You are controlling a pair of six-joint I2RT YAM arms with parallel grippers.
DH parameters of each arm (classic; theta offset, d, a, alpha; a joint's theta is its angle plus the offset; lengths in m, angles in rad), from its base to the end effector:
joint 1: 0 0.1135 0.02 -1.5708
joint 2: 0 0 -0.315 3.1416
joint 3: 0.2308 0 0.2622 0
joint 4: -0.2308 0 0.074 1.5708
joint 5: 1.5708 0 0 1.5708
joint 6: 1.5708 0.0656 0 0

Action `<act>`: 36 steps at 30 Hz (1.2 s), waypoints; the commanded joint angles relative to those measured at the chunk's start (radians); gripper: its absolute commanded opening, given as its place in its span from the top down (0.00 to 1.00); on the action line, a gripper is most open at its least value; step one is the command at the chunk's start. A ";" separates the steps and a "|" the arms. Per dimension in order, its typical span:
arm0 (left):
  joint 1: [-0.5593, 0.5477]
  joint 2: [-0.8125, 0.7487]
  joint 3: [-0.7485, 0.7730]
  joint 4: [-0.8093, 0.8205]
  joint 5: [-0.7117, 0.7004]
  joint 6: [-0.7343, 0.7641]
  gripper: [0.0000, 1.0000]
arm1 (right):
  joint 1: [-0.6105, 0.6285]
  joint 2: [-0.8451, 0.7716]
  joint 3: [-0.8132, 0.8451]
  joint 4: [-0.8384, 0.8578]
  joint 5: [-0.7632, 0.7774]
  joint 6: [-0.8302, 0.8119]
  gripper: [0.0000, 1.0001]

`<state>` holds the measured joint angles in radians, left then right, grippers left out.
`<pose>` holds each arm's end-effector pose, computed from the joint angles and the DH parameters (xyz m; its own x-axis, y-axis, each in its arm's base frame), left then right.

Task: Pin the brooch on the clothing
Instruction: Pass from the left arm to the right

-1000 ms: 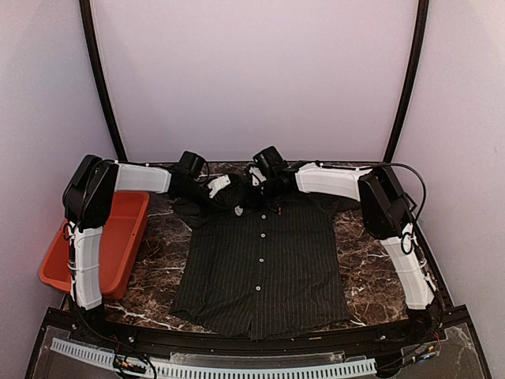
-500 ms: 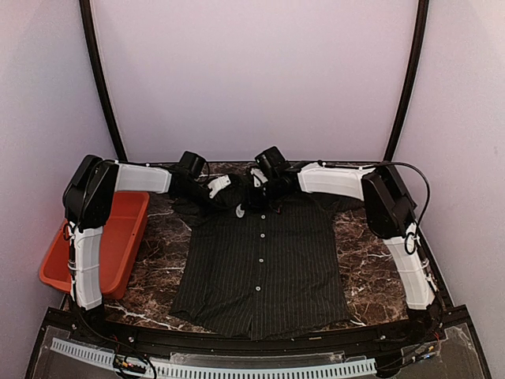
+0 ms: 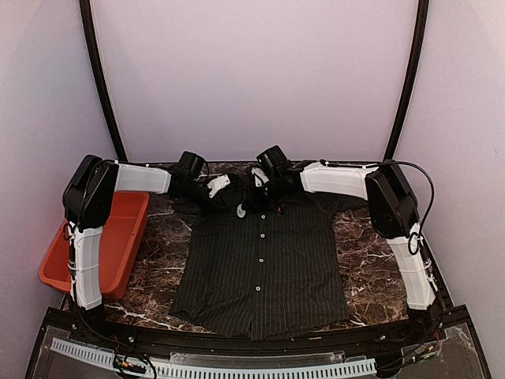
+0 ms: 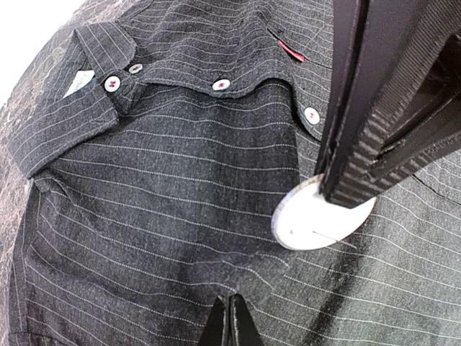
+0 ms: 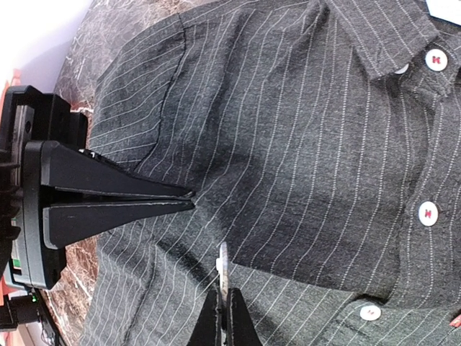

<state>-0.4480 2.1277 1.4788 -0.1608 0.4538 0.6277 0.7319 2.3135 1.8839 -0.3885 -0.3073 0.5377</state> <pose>0.4543 -0.2502 0.1782 -0.1395 0.6527 -0.7447 0.9190 0.3655 0.1481 0.4207 0.4046 0.1941 -0.8713 -0.1265 -0.4741 -0.4011 0.7401 0.5397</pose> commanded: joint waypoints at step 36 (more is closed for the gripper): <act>0.008 -0.087 0.028 -0.086 0.192 -0.003 0.87 | -0.030 -0.235 -0.403 0.447 -0.215 -0.339 1.00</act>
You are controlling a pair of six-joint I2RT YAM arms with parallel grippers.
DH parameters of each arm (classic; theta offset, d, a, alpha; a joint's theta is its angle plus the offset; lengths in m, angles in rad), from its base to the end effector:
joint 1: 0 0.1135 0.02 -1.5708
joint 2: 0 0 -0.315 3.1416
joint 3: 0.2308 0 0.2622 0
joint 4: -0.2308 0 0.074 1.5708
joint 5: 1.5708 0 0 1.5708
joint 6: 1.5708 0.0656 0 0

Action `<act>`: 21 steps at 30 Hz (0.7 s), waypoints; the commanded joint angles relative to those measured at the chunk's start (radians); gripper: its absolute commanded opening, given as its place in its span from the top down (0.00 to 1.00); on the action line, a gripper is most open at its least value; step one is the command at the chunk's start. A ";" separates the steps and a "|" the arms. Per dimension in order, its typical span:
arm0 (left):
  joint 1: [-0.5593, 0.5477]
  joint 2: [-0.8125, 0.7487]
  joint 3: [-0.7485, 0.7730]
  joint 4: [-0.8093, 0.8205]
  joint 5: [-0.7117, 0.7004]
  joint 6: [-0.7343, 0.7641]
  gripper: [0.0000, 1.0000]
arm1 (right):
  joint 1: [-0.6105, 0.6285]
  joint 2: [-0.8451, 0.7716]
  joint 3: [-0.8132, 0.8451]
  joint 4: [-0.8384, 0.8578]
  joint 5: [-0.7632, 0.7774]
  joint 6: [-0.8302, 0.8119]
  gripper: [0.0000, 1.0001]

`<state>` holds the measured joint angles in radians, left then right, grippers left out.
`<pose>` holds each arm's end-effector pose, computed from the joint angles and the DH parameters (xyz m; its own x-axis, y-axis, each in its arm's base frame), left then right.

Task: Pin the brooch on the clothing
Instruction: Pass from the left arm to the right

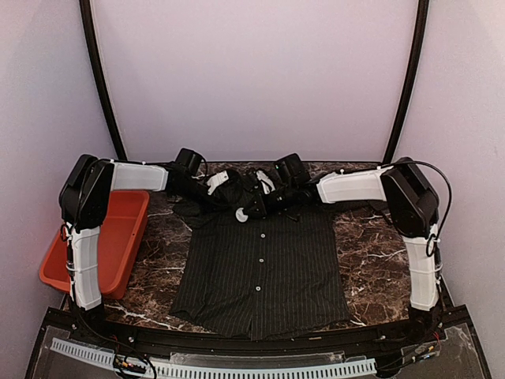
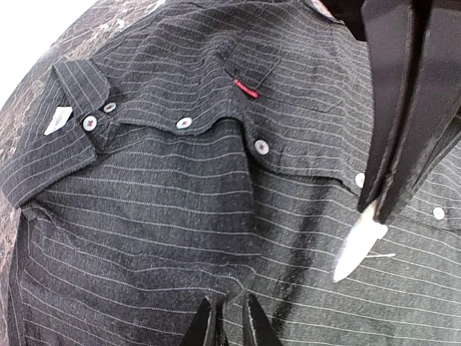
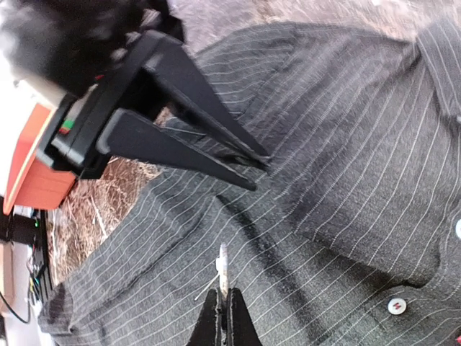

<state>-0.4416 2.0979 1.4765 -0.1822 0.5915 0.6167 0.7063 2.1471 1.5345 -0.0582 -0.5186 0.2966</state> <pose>0.4455 -0.2511 0.1934 -0.1234 0.5893 -0.7984 0.9513 0.2993 0.0740 0.3879 0.3736 0.1985 -0.7033 -0.2664 -0.6591 -0.6833 0.5088 0.5236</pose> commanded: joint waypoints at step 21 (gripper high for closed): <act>0.003 -0.021 0.122 -0.213 0.229 0.039 0.68 | 0.054 -0.107 -0.075 0.153 0.171 -0.176 1.00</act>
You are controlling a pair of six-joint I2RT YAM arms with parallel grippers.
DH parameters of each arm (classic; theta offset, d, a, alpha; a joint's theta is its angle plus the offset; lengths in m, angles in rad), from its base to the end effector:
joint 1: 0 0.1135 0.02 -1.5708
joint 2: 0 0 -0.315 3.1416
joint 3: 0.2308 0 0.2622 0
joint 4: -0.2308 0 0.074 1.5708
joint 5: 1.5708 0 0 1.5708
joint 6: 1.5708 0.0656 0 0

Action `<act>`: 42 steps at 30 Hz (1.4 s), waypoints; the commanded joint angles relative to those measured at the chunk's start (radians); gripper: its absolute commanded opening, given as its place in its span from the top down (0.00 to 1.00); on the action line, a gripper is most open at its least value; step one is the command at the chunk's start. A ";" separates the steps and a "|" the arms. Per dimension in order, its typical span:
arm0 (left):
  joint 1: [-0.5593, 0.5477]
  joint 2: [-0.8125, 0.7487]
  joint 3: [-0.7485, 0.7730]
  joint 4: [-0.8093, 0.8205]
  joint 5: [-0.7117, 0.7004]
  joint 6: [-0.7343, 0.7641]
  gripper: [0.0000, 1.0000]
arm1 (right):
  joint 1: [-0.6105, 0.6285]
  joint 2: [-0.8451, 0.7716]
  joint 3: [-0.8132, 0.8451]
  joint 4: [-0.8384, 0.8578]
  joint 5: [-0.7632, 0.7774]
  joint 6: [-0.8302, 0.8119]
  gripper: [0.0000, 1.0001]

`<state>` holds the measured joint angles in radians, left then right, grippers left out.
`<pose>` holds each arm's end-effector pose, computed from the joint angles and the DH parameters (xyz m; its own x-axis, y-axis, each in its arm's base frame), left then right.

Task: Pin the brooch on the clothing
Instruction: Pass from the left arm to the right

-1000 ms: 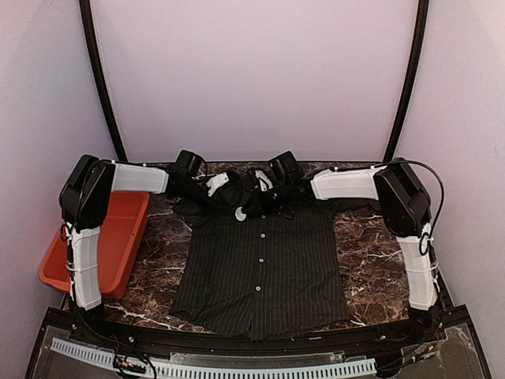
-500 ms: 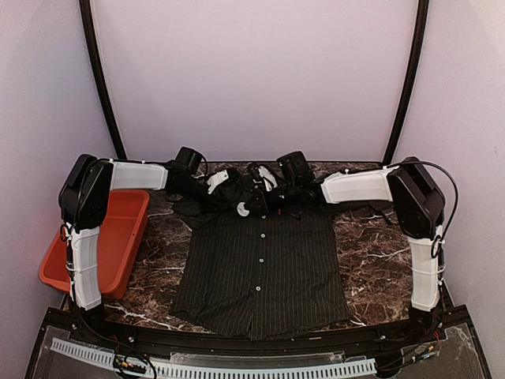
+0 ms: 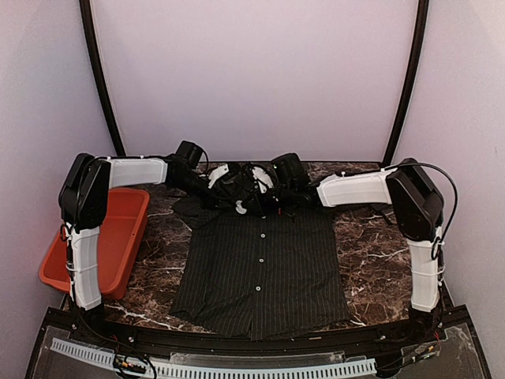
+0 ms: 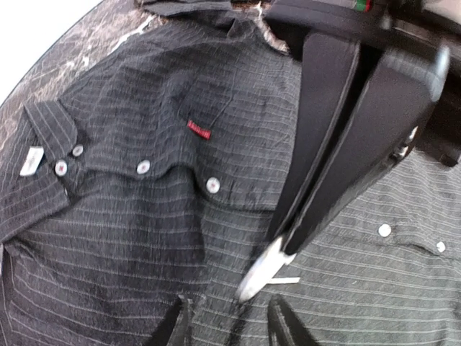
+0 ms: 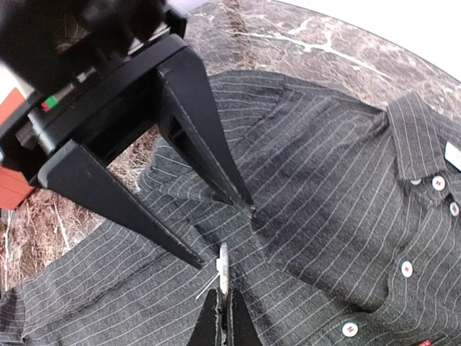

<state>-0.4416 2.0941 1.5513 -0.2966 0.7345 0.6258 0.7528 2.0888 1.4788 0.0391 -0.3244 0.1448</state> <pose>0.4413 -0.2572 0.2146 -0.1225 0.5387 -0.8335 0.9792 0.2024 -0.0131 0.3755 0.3804 0.2165 -0.5120 -0.2922 -0.8078 -0.7780 0.5564 0.2919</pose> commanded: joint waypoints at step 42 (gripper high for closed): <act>0.001 0.049 0.150 -0.288 0.246 0.106 0.99 | 0.008 -0.011 0.073 -0.021 -0.104 -0.013 0.90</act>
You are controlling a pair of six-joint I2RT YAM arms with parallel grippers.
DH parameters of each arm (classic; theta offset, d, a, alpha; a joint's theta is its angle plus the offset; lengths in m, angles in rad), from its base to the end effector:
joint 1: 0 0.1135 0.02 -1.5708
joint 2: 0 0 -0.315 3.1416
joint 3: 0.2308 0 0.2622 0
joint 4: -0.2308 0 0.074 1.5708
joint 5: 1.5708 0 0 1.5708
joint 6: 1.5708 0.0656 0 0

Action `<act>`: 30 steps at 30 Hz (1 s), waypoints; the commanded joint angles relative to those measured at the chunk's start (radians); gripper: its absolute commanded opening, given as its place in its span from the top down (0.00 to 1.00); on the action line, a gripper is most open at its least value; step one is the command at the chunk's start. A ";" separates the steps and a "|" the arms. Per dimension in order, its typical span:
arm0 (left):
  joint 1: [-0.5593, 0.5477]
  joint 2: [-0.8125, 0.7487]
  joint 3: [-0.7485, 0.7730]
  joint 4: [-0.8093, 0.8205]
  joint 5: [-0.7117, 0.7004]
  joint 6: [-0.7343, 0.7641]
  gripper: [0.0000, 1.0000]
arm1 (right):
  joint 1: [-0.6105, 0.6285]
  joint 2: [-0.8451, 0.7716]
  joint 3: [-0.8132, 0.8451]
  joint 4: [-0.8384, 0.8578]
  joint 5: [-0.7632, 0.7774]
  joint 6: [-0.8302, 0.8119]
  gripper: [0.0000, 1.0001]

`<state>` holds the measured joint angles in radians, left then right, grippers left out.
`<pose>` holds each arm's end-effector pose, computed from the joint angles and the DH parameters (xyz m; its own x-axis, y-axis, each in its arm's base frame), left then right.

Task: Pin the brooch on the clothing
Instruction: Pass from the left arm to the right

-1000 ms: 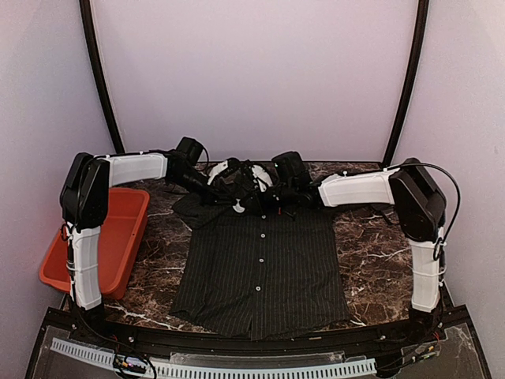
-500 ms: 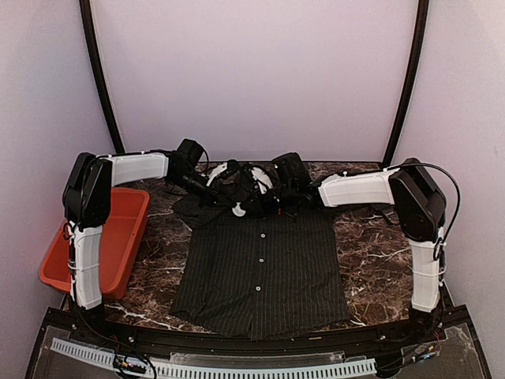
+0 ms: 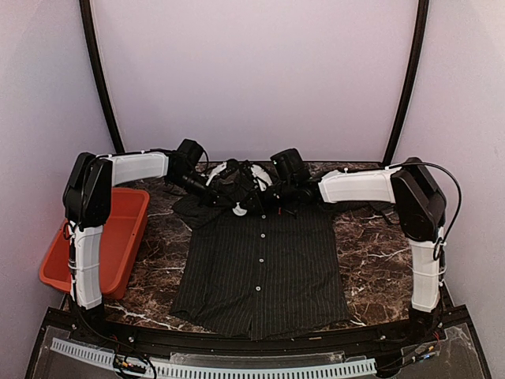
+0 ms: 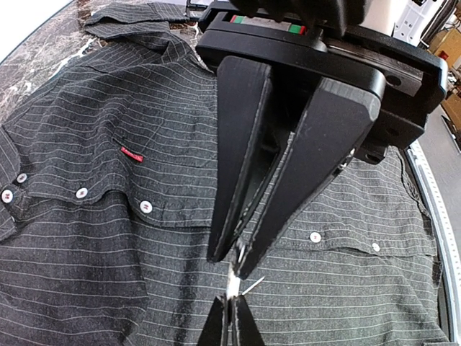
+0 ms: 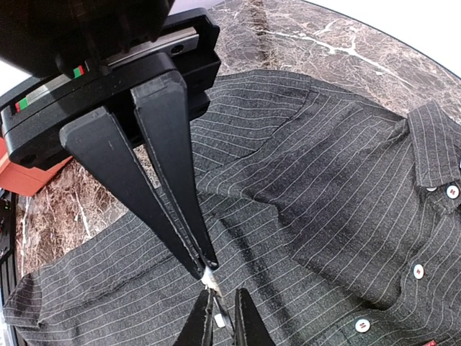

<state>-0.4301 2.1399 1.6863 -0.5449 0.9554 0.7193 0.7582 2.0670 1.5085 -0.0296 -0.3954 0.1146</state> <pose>0.4376 -0.2597 0.2269 -0.1514 0.4879 -0.8597 0.9869 0.0251 -0.1596 0.3676 0.3829 0.2315 -0.4993 -0.3275 -0.8021 -0.8155 0.4904 0.3074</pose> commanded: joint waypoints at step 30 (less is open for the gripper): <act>0.004 0.001 0.033 -0.065 0.067 0.032 0.99 | -0.037 -0.003 -0.053 0.119 -0.183 0.013 0.79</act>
<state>-0.4339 2.1433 1.6882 -0.5785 0.9939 0.7300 0.7307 2.0682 1.4742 0.0528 -0.5339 0.1184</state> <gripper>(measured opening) 0.008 0.201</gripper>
